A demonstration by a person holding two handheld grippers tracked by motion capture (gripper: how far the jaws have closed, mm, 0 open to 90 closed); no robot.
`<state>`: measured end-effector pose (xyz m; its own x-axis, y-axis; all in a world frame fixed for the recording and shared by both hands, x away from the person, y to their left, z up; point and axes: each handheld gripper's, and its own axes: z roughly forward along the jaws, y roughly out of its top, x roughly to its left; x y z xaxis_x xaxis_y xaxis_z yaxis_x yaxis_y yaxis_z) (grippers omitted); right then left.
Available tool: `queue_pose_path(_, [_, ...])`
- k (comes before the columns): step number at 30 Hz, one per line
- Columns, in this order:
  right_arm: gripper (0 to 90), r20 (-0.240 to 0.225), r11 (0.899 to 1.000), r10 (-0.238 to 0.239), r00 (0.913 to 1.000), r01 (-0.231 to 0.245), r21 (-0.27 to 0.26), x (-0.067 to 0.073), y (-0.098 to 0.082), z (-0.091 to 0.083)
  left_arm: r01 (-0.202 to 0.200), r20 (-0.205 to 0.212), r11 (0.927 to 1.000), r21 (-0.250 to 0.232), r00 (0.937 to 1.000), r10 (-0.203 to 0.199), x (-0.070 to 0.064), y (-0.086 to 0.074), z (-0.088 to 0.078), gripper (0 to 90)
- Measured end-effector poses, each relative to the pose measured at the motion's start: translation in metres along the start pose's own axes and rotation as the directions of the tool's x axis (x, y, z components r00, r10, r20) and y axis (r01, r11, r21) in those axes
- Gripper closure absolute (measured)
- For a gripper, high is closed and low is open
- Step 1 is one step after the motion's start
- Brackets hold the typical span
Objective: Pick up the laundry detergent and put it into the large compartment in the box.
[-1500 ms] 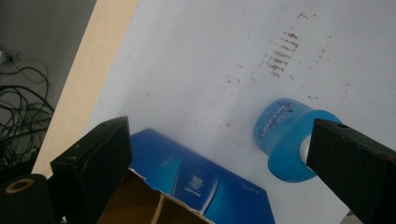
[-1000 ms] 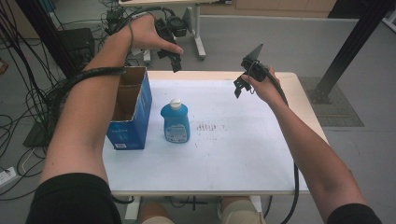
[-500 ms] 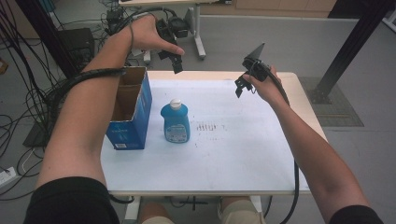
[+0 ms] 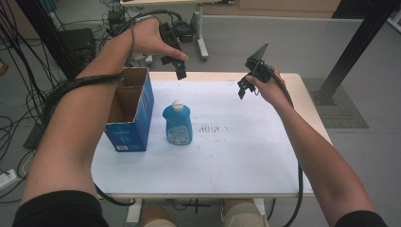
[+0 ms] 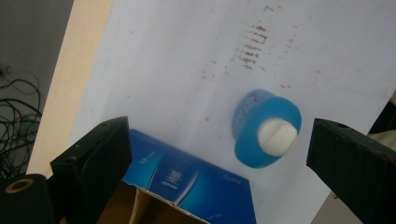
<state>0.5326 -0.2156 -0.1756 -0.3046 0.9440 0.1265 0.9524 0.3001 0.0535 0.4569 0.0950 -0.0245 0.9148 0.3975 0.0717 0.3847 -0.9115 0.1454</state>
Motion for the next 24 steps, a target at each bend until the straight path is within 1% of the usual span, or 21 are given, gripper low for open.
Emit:
queue_pose_path(1, [7.6, 0.000, 1.000, 0.002, 1.0000, -0.002, 0.000, 0.000, 0.000, 0.000, -0.006, 0.000, 1.0000, -0.002, 1.0000, 0.006, -0.004, -0.001, -0.002, 7.2])
queue_pose_path(3, [7.6, 0.000, 1.000, 0.004, 1.0000, -0.004, -0.002, 0.000, -0.001, -0.001, -0.010, 0.000, 0.9999, -0.003, 1.0000, 0.010, -0.005, -0.001, -0.003, 7.2])
queue_pose_path(5, [7.5, 0.000, 1.000, 0.005, 1.0000, -0.005, -0.002, 0.000, -0.002, -0.002, -0.019, -0.002, 0.9998, -0.001, 0.9998, 0.019, -0.010, -0.002, -0.005, 7.2])
queue_pose_path(8, [7.5, 0.000, 1.000, 0.000, 1.0000, 0.000, -0.005, 0.000, -0.003, -0.003, -0.038, -0.001, 0.9992, 0.011, 0.9993, 0.038, -0.017, -0.001, -0.006, 7.2])
queue_pose_path(10, [7.5, -0.002, 1.000, 0.001, 1.0000, -0.001, -0.005, 0.000, -0.003, -0.004, -0.040, -0.001, 0.9992, 0.009, 0.9992, 0.040, -0.019, -0.002, -0.006, 7.1])
queue_pose_path(11, [7.5, -0.002, 1.000, -0.002, 1.0000, 0.002, -0.005, 0.001, -0.004, -0.004, -0.051, 0.000, 0.9987, 0.007, 0.9987, 0.051, -0.023, -0.002, -0.006, 7.2])
queue_pose_path(14, [7.4, 0.000, 1.000, -0.005, 1.0000, 0.005, -0.006, 0.002, -0.005, -0.004, -0.061, 0.000, 0.9981, 0.010, 0.9982, 0.061, -0.027, -0.002, -0.005, 7.1])
queue_pose_path(15, [7.4, -0.001, 1.000, -0.006, 1.0000, 0.006, -0.006, 0.002, -0.005, -0.005, -0.074, 0.000, 0.9971, 0.017, 0.9973, 0.074, -0.031, -0.002, -0.003, 7.2])
queue_pose_path(16, [7.4, 0.000, 1.000, -0.005, 1.0000, 0.005, -0.006, 0.002, -0.006, -0.005, -0.074, 0.000, 0.9971, 0.017, 0.9973, 0.074, -0.031, -0.002, -0.003, 7.2])
queue_pose_path(19, [7.4, -0.002, 1.000, -0.004, 1.0000, 0.004, -0.013, 0.002, -0.007, -0.006, -0.086, 0.001, 0.9958, 0.031, 0.9963, 0.086, -0.037, -0.001, 0.000, 7.1])
queue_pose_path(24, [7.4, -0.001, 1.000, -0.006, 1.0000, 0.006, -0.013, 0.002, -0.009, -0.007, -0.102, 0.014, 0.9940, 0.038, 0.9947, 0.102, -0.041, -0.003, 0.004, 7.1])
